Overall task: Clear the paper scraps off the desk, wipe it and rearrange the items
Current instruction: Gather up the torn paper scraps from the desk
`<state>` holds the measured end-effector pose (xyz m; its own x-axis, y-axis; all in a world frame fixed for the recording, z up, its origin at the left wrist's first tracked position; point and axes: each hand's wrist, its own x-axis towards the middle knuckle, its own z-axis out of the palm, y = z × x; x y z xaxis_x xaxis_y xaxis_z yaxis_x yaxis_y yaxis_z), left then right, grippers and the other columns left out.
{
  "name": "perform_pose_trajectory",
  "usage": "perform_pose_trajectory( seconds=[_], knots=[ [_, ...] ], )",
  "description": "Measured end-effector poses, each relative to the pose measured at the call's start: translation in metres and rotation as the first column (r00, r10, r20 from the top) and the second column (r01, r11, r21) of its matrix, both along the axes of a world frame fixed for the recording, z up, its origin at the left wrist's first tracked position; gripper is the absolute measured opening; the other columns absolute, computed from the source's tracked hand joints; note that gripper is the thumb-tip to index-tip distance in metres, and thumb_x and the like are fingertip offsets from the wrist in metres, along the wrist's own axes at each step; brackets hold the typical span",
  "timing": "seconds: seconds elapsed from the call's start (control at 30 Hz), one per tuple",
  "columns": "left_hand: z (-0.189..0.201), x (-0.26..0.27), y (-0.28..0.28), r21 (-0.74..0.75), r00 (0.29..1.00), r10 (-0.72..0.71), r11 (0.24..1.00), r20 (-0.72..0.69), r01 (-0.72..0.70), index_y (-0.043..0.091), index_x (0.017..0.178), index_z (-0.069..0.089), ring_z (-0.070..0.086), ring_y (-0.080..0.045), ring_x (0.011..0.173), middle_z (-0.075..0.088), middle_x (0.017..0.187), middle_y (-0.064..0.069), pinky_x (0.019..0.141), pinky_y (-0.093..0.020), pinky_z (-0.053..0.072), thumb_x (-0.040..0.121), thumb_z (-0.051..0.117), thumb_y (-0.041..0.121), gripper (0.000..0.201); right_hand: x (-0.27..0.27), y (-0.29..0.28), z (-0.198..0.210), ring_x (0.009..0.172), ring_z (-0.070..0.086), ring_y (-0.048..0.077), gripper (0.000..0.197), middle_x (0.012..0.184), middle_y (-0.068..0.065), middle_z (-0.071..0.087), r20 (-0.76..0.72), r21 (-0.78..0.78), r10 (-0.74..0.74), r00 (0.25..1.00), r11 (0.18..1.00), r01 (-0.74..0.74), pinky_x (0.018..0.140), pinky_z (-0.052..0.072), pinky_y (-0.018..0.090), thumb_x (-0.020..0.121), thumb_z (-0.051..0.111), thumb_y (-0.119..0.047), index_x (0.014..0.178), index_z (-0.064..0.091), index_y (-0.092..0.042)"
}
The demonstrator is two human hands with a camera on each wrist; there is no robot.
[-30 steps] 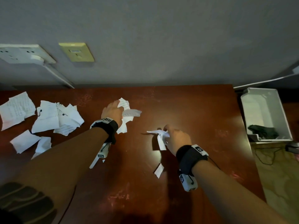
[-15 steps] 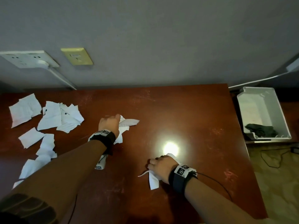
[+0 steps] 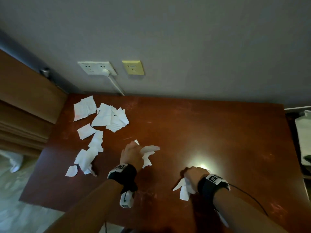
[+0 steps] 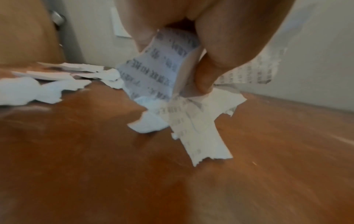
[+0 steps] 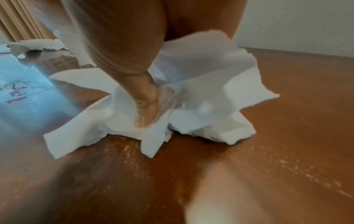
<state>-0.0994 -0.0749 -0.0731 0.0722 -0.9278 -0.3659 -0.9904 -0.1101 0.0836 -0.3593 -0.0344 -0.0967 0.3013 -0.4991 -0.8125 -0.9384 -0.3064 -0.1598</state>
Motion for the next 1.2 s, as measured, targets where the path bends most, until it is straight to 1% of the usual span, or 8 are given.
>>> perform_pose_trajectory(
  seconds=[0.17,0.33,0.4,0.5,0.6,0.73,0.87,1.2],
  knots=[
    [0.027,0.096,0.004,0.002,0.981,0.187,0.982,-0.046,-0.187,0.017,0.120,0.056,0.063,-0.020,0.103,0.065,0.114,-0.003,0.092,-0.033,0.052,0.093,0.059,0.021,0.027,0.007,-0.005,-0.005,0.102,0.058,0.021,0.009,0.106,0.001,0.059,0.040,-0.001,-0.164,0.986,0.986,0.164,0.081,0.040,0.026,0.095,0.052,-0.039,0.101,0.052,-0.031],
    [0.029,0.217,0.017,0.128,0.926,0.359,0.930,-0.119,-0.344,0.019,0.127,0.050,0.063,-0.027,0.105,0.065,0.119,-0.008,0.090,-0.043,0.054,0.089,0.065,0.021,0.041,0.066,-0.031,0.021,0.086,0.061,0.012,0.026,0.093,-0.007,0.062,0.000,0.032,-0.298,0.954,0.954,0.298,0.079,0.051,0.024,0.093,0.052,-0.042,0.101,0.066,-0.022],
    [0.018,0.251,0.019,0.190,0.924,0.352,0.927,-0.149,-0.323,0.024,0.138,0.042,0.062,-0.031,0.112,0.061,0.130,-0.010,0.092,-0.044,0.053,0.086,0.071,0.022,0.059,0.106,-0.042,0.038,0.086,0.058,0.012,0.024,0.098,-0.004,0.061,0.014,-0.029,-0.300,0.954,0.953,0.300,0.075,0.049,0.021,0.094,0.055,-0.035,0.106,0.066,-0.017],
    [-0.003,0.271,0.017,0.269,0.971,0.214,0.946,-0.102,-0.181,0.030,0.152,0.020,0.062,-0.028,0.117,0.059,0.136,-0.009,0.096,-0.043,0.053,0.086,0.074,0.029,0.085,0.170,-0.055,0.043,0.118,0.051,0.018,0.034,0.129,0.000,0.050,0.113,-0.122,-0.362,0.925,0.919,0.375,0.100,0.044,0.029,0.091,0.063,-0.026,0.125,0.058,-0.019],
    [-0.020,0.275,0.015,0.323,0.988,0.101,0.945,-0.117,-0.058,0.031,0.154,0.018,0.060,-0.023,0.120,0.059,0.137,-0.002,0.096,-0.043,0.053,0.082,0.077,0.033,0.093,0.229,-0.064,0.035,0.102,0.059,0.017,0.034,0.130,-0.001,0.050,0.156,-0.113,-0.453,0.878,0.875,0.471,0.089,0.052,0.029,0.082,0.073,-0.020,0.110,0.054,-0.025],
    [-0.029,0.282,0.022,0.235,0.999,-0.015,0.972,-0.028,0.021,0.032,0.144,0.035,0.035,-0.027,0.133,0.036,0.145,0.000,0.105,-0.044,0.041,0.082,0.075,0.043,0.075,0.260,-0.058,0.006,0.123,0.049,0.029,0.056,0.157,0.002,0.014,0.138,-0.212,-0.369,0.919,0.895,0.391,0.099,0.048,0.034,0.089,0.065,-0.013,0.141,0.043,-0.014],
    [-0.029,0.284,0.028,0.182,0.999,-0.009,0.983,-0.049,0.018,0.036,0.133,0.047,0.028,-0.029,0.133,0.027,0.147,0.003,0.107,-0.044,0.038,0.084,0.073,0.041,0.056,0.262,-0.044,-0.011,0.144,0.015,0.032,0.052,0.161,-0.007,-0.008,0.016,-0.273,-0.312,0.950,0.913,0.304,0.110,0.036,0.043,0.093,0.060,-0.022,0.142,0.041,-0.019],
    [-0.006,0.294,0.015,0.165,0.951,-0.018,0.984,-0.308,0.073,0.025,0.105,0.049,0.061,-0.023,0.104,0.057,0.103,0.003,0.085,-0.037,0.053,0.094,0.061,0.018,0.018,0.272,-0.023,-0.009,0.129,0.036,0.028,0.060,0.146,0.005,0.035,-0.038,-0.362,-0.272,0.961,0.900,0.241,0.106,0.035,0.031,0.090,0.055,-0.010,0.146,0.032,-0.014]
  ],
)
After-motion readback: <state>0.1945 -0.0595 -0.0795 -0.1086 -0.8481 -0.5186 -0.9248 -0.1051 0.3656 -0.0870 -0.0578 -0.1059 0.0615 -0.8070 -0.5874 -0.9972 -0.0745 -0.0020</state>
